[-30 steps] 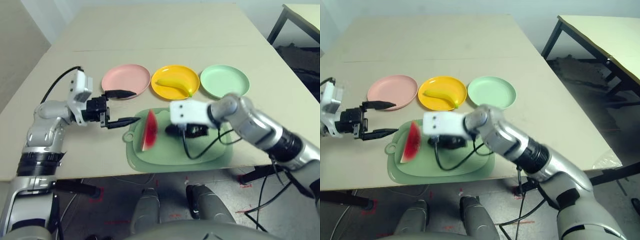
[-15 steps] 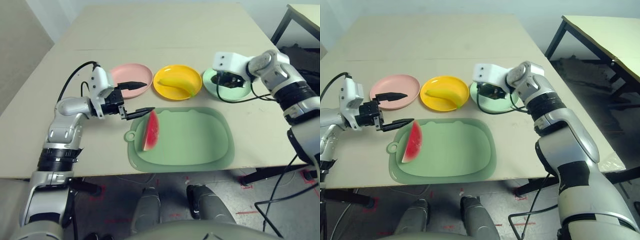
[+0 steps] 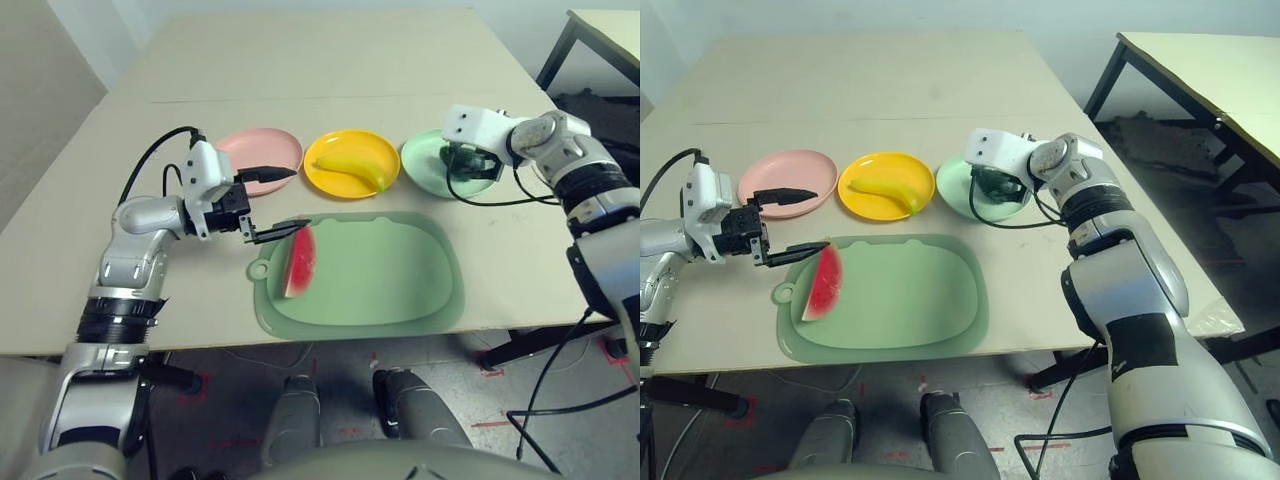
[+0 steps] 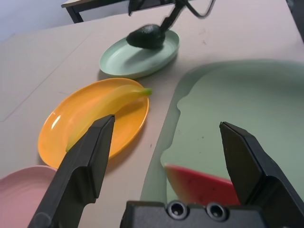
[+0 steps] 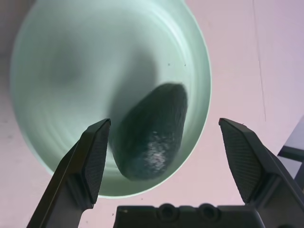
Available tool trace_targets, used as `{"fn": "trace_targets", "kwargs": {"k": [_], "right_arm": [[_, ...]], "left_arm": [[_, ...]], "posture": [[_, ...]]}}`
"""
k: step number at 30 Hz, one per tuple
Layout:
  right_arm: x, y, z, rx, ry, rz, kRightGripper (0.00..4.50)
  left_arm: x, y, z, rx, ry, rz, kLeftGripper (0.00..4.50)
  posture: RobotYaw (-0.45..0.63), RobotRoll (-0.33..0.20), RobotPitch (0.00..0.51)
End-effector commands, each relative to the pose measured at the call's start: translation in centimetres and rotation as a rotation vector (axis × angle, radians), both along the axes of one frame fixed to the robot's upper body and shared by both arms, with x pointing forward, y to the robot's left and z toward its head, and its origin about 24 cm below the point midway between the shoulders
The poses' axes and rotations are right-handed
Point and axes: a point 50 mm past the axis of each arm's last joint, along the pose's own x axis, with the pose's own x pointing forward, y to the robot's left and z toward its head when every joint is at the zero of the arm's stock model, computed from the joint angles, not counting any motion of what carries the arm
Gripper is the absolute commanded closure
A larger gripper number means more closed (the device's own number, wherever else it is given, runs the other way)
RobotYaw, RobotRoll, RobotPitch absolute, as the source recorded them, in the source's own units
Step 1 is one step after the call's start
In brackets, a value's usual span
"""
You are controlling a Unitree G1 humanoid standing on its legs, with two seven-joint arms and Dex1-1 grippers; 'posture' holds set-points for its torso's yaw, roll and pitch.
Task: Place the fruits into color-matched plates.
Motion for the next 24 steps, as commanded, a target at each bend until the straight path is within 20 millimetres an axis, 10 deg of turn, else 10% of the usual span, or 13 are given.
{"fn": "trace_targets", "kwargs": {"k": [1,13,24], "right_arm": [[-0.4,0.3,2.1,0.098,-0.003,0.059,0.04],[-13.3,4.3,-2.1,0.882,0.484,0.363,0.04],[-18.9,6.9,-10.9,1.114,0.287,0.369,0.04]], "left_arm": [[-0.3,0.5,0.1,0.126,-0.047,-0.058,0.00],[-0.2,0.0,5.6,0.576,-0.278,-0.426,0.00],[0.0,-3.0,3.6,0.837,-0.346,-0.742,0.00]], "posture": [[0.03,0.000,0.111],[0.03,0.000,0.124],[0.04,0.000,0.142]]}}
